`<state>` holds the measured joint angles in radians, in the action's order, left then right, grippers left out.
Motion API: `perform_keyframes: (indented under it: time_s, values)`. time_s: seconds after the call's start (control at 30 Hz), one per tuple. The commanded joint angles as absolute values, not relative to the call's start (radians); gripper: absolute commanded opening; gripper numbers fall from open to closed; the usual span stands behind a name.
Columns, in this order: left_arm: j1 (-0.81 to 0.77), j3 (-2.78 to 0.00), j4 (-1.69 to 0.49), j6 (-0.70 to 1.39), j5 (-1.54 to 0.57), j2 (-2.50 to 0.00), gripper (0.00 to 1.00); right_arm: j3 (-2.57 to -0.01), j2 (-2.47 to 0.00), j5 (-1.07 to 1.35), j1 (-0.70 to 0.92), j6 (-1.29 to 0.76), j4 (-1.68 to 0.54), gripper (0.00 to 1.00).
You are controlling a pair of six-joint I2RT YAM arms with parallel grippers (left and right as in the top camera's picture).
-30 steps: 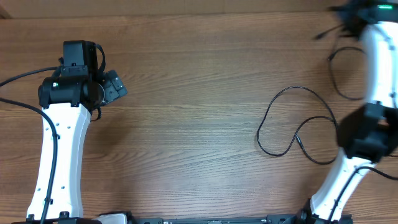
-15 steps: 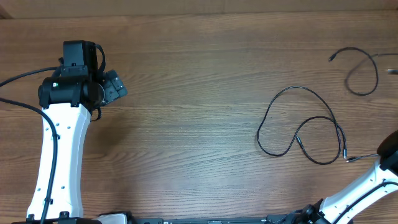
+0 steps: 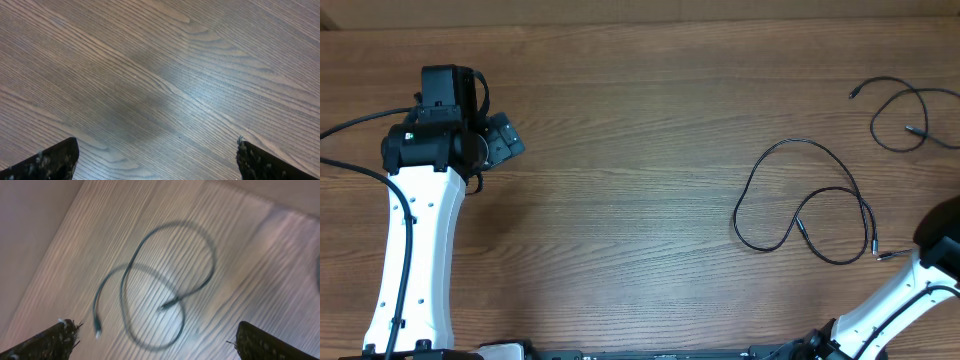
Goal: Untangle cables
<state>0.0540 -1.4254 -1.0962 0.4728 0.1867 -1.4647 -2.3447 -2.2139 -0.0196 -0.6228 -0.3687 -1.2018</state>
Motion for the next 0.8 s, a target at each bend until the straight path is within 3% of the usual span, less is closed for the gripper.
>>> perform_keyframes:
  time_s: [0.0, 0.47, 0.77]
  values:
    - [0.052, -1.424, -1.096, 0.494, 0.183, -1.471, 1.0, -2.356, -2.104, 0.022, -0.545, -0.294, -1.251, 1.0]
    - [0.052, -1.424, -1.096, 0.494, 0.183, -1.471, 1.0, -2.356, -1.995, 0.021, -0.064, -0.211, -1.605, 1.0]
    - [0.052, -1.424, -1.096, 0.494, 0.183, -1.471, 1.0, -2.356, -1.996, 0.043, 0.071, -0.212, -1.629, 1.0]
